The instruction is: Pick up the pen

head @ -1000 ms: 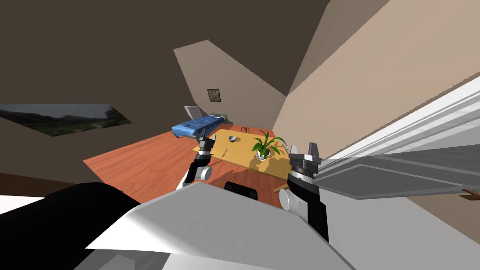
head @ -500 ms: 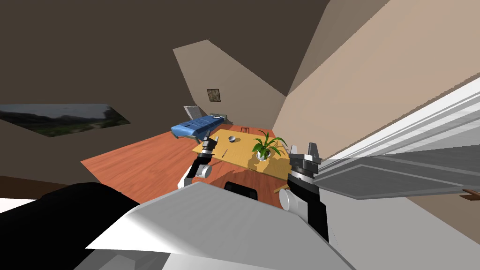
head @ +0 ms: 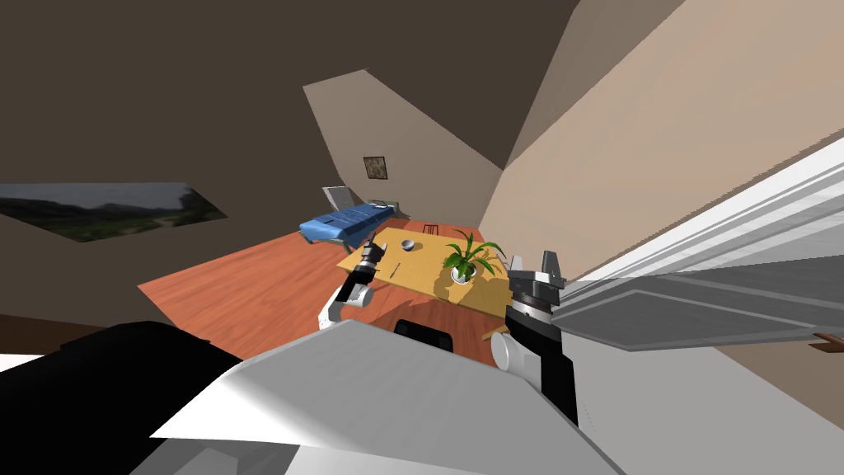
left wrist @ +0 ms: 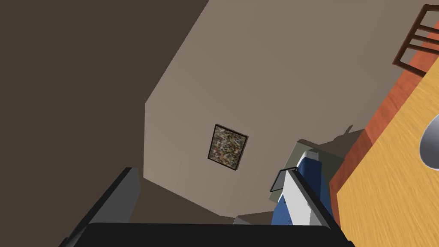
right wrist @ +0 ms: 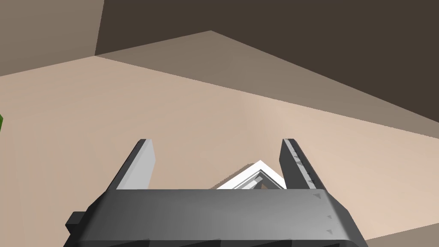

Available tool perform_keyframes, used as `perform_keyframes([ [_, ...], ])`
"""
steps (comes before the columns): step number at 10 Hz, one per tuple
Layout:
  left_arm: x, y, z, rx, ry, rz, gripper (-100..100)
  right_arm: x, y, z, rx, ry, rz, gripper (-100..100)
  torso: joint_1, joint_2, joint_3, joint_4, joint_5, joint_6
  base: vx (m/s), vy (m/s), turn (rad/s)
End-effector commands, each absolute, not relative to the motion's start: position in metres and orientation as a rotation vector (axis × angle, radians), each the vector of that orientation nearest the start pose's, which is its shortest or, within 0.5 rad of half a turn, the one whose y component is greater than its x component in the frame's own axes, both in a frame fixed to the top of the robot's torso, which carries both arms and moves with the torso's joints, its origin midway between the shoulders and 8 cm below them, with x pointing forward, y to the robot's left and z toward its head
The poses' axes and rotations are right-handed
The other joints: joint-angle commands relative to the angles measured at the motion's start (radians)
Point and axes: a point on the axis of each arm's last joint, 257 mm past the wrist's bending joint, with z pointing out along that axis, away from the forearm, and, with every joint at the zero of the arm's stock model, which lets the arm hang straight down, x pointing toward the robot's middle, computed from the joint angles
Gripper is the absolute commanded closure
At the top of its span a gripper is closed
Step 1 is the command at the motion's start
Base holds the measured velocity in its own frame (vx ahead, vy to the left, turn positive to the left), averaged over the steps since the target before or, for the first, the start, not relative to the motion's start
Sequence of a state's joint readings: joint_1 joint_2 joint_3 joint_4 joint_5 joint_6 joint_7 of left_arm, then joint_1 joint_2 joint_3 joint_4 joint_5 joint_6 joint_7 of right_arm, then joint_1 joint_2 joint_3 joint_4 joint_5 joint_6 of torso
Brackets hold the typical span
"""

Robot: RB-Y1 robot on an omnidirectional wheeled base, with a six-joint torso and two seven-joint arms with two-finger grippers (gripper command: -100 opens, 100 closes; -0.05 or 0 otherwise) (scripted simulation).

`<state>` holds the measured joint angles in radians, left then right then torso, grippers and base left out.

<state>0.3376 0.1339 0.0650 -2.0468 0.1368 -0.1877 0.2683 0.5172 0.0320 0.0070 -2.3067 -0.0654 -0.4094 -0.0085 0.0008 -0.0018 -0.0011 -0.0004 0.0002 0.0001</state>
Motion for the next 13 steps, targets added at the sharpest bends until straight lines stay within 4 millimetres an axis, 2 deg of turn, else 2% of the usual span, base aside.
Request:
perform_keyframes([
  [1,0.446,0.32,-0.117,-1.211,0.813,-1.468,-100,0.351,-0.291,0.013,0.789,0.595,1.335,0,0.0,0.0,0.0,0.0,0.0,0.0,0.024,0.012,-0.016],
  [2,0.447,0.321,-0.121,-1.226,0.813,-1.472,-100,0.351,-0.291,0.013,0.789,0.595,1.335,0,0.0,0.0,0.0,0.0,0.0,0.0,0.016,0.011,-0.002],
  [3,0.455,0.325,-0.138,-1.294,0.82,-1.472,-100,0.351,-0.291,0.013,0.789,0.595,1.335,0,0.0,0.0,0.0,0.0,0.0,0.0,0.015,0.012,-0.006],
  [4,0.455,0.326,-0.139,-1.298,0.823,-1.47,-100,0.351,-0.291,0.013,0.789,0.595,1.335,0,0.0,0.0,0.0,0.0,0.0,0.0,0.013,0.01,-0.006],
  [5,0.463,0.33,-0.157,-1.37,0.827,-1.469,-100,0.351,-0.291,0.013,0.789,0.595,1.335,0,0.0,0.001,0.0,0.0,0.0,0.0,0.016,0.009,-0.009],
  [6,0.463,0.33,-0.158,-1.375,0.83,-1.467,-100,0.351,-0.291,0.013,0.789,0.595,1.335,0,0.0,0.0,0.0,0.0,0.0,0.0,0.013,0.006,-0.006],
  [7,0.47,0.335,-0.176,-1.451,0.831,-1.462,-100,0.351,-0.291,0.013,0.789,0.595,1.335,0,0.0,0.001,0.0,0.0,0.0,0.0,0.016,0.008,-0.008],
  [8,0.47,0.335,-0.177,-1.455,0.833,-1.46,-100,0.351,-0.291,0.013,0.789,0.595,1.335,0,0.0,0.001,0.0,0.0,0.0,0.0,0.014,0.008,-0.004],
  [9,0.476,0.34,-0.196,-1.533,0.829,-1.454,-100,0.351,-0.291,0.013,0.789,0.595,1.335,0,0.0,0.001,0.0,0.0,0.0,0.0,0.015,0.01,-0.009],
  [10,0.476,0.341,-0.198,-1.539,0.832,-1.45,-100,0.351,-0.291,0.013,0.789,0.595,1.335,0,0.0,0.0,0.0,0.0,0.0,0.0,0.014,0.008,-0.008],
  [11,0.481,0.345,-0.214,-1.61,0.82,-1.448,-100,0.351,-0.291,0.013,0.789,0.595,1.335,0,0.0,0.001,0.0,0.0,0.0,0.0,0.016,0.009,-0.005],
  [12,0.481,0.345,-0.218,-1.627,0.828,-1.437,-100,0.351,-0.291,0.013,0.789,0.595,1.335,0,0.0,0.001,0.0,0.0,0.0,0.0,0.013,0.007,-0.005],
  [13,0.486,0.35,-0.235,-1.703,0.812,-1.43,-100,0.351,-0.291,0.013,0.789,0.595,1.335,0,0.0,0.001,0.0,0.0,0.0,0.0,0.018,0.008,-0.008],
])
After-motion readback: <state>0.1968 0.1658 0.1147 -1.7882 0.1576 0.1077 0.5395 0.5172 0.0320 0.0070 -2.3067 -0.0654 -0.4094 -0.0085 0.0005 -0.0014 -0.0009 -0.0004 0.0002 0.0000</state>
